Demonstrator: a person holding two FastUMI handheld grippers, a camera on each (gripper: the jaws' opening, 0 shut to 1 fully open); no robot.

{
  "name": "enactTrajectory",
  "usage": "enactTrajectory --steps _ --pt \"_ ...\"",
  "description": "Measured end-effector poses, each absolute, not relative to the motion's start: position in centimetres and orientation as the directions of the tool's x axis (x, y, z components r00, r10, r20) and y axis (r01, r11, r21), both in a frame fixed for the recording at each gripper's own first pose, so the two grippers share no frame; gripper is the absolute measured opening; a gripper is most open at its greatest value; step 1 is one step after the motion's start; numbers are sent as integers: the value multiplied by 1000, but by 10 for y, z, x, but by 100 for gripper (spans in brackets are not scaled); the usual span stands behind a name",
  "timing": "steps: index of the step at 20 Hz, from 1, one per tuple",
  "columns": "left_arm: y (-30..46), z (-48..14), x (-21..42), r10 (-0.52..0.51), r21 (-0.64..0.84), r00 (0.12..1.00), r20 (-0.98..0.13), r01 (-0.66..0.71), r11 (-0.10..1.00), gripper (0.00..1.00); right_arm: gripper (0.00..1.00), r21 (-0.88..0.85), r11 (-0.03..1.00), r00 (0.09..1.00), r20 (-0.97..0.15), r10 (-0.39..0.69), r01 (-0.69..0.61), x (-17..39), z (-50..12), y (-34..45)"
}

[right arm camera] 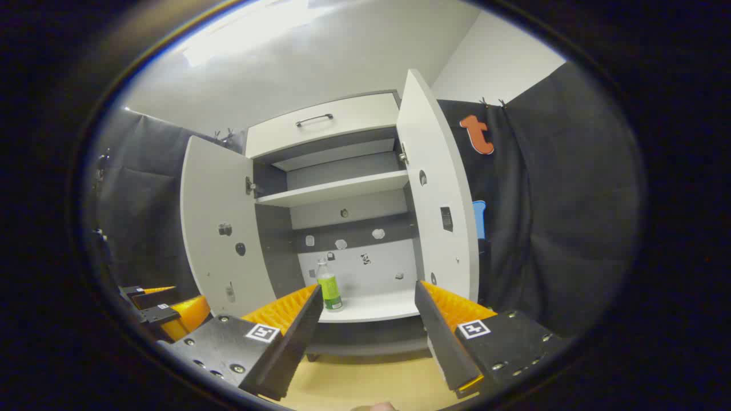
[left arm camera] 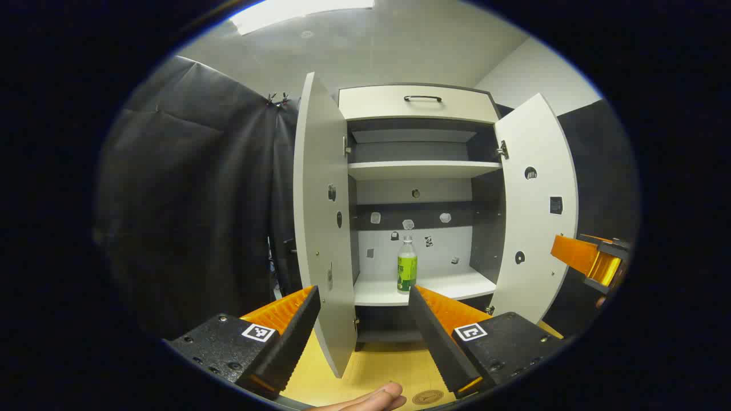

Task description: Grasp the bottle in the cabinet with the left hand and place it on the coaster, then close the right door with the right hand and the left door with the left hand.

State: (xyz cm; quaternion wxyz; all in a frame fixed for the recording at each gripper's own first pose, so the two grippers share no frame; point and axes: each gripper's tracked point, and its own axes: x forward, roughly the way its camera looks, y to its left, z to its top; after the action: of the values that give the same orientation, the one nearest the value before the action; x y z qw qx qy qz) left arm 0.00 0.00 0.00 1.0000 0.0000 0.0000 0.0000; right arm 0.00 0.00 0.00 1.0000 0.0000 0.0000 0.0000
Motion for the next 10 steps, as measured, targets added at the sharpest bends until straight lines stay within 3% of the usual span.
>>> enactTrajectory --steps 10 --pt "-2 3 45 -70 -11 997 -13 70 998 98 97 -150 987 998 11 -59 60 19 -2 -7"
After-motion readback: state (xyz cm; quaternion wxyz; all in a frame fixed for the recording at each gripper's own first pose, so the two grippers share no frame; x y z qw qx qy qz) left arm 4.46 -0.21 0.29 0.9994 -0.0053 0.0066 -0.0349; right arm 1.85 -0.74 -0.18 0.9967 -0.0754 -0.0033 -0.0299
